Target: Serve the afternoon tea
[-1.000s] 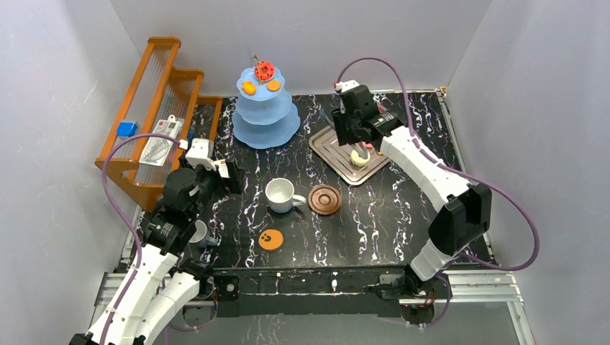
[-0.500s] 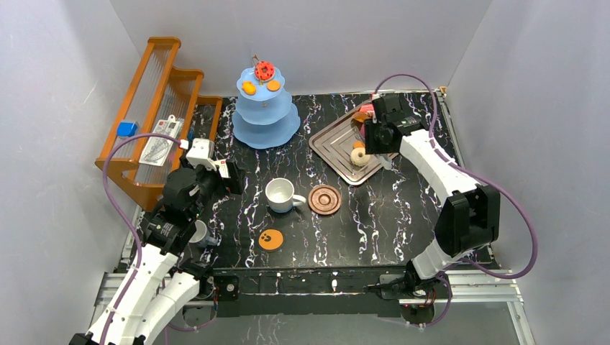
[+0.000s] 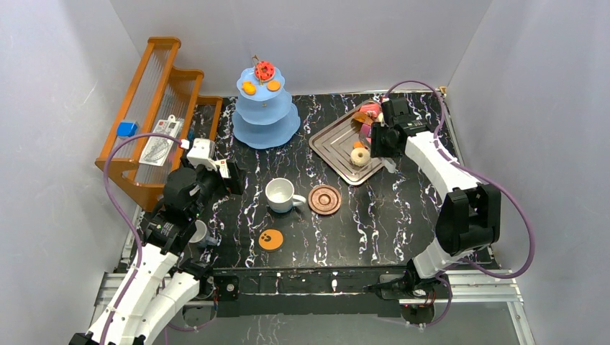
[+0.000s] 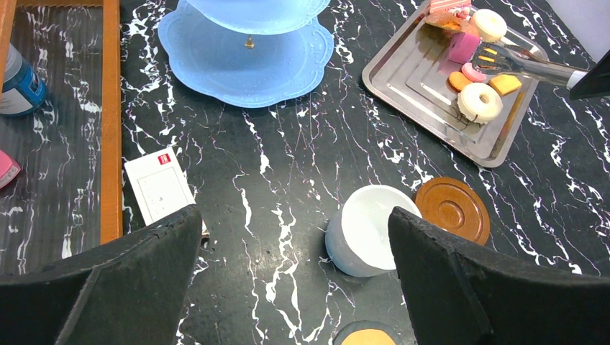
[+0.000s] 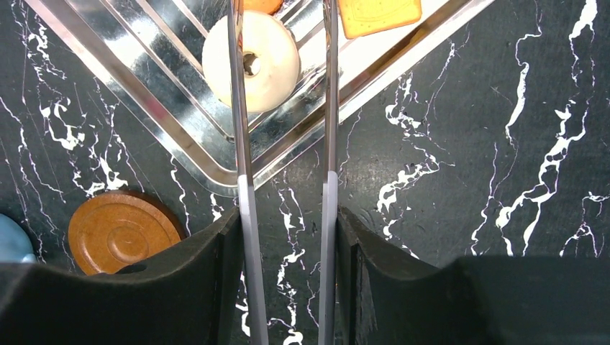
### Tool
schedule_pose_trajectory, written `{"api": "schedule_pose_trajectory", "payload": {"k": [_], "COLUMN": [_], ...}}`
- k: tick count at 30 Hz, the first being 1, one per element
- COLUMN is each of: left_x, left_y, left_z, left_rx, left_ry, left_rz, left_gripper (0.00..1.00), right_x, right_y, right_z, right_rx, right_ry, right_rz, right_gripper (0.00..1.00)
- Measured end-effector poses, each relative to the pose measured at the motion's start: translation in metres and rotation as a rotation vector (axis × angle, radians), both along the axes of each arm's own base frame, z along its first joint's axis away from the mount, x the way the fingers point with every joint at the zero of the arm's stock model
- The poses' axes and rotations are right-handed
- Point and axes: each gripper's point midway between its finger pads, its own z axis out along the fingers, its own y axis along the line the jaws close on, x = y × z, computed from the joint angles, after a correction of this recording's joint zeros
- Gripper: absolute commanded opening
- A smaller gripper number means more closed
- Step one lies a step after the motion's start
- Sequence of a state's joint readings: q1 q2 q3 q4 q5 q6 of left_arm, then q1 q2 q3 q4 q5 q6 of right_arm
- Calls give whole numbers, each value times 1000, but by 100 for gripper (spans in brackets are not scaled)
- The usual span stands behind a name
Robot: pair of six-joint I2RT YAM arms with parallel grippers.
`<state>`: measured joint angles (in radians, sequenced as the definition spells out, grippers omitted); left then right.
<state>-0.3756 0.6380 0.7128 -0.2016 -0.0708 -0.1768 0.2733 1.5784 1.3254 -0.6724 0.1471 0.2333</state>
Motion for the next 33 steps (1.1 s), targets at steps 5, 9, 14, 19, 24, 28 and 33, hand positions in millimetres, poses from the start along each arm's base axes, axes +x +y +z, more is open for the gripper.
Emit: {"api": "schedule_pose_trajectory", "payload": {"k": [5,9,14,19,24,28,33], "left_x": [1,2,2,2,2,1,1], "left_y": [0,-1,-1,-1,-1,-1,-1], "left_z": [-1,-4,-5,-4,-4,-3,-3], "left_rx": [2,6,7,7,6,5,5], "left_ry": [5,15,16,16,14,11,11], "left_rz": [0,-1,0,0,0,0,0], "left_gripper": [98,98,98,98,98,98,98], "right_x": [5,7,8,9,11,12,12], "right_y": [-2,-4,-4,-1,0,-1,0], "right_z": [-5,-14,-20,-19,-20,-23,-33], "right_rx": [9,9,16,35,38,36,30], "right_ry": [2,25,43,39,36,41,68], "right_rz": [-23,-40,-43,-38,-39,-42,-45], "right_gripper": [54,55,55,54,54,54,54]}}
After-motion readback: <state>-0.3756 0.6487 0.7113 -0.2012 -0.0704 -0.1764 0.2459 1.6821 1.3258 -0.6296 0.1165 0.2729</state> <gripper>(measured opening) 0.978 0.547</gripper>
